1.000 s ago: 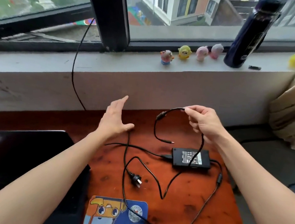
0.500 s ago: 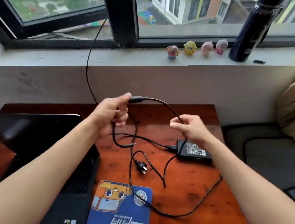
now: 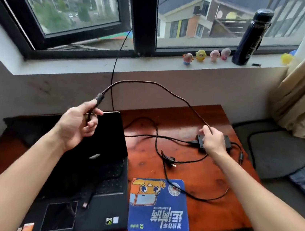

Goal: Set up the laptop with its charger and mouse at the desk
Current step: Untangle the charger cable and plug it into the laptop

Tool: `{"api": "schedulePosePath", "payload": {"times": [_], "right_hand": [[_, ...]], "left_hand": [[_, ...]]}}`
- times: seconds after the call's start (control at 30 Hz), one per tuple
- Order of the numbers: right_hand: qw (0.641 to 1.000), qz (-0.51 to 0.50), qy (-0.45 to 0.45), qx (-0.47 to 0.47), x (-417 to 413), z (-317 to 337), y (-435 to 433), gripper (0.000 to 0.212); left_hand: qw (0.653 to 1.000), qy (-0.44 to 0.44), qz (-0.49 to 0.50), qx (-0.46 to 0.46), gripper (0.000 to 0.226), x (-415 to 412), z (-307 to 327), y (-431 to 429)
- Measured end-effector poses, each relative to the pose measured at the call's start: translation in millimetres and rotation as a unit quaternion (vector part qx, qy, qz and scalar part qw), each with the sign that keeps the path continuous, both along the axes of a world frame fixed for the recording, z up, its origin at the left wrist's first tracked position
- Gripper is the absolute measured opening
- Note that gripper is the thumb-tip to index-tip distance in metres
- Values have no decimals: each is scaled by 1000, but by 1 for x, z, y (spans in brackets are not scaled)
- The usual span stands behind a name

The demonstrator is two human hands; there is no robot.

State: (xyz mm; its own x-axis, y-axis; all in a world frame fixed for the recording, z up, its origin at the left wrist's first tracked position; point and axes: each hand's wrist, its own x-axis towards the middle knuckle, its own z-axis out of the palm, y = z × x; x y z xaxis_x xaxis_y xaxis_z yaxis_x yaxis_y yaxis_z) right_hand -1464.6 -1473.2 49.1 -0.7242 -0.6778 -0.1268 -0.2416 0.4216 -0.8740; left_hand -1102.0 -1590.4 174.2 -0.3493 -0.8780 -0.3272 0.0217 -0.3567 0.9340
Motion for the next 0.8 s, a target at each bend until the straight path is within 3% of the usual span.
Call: {"api": "schedulePosePath", "payload": {"times": [0.07,0.2,0.4,0.5,0.7,0.8], "right_hand": [[990,92,86,-63,46,38,-8,23],[934,284,188,-109,126,70,-4,19],[859,374,314,-157,174,62,13,33],[835,400,337,-169,181,54,14,37],[877,386,278,-68,128,26,15,51],[918,302,254,33,59,-4,10,47]], "left_hand": [[998,-22,-51,15,29,13,-3,11],[995,-5,-76,66,27,22,-8,18],[988,-31,-103,107,24,15,-14,8],[983,7,-116,139,19,-3,-16,1],[989,68,-43,122,19,-68,-26,-22],[994,61,-7,89,20,-100,-23,-46]]}}
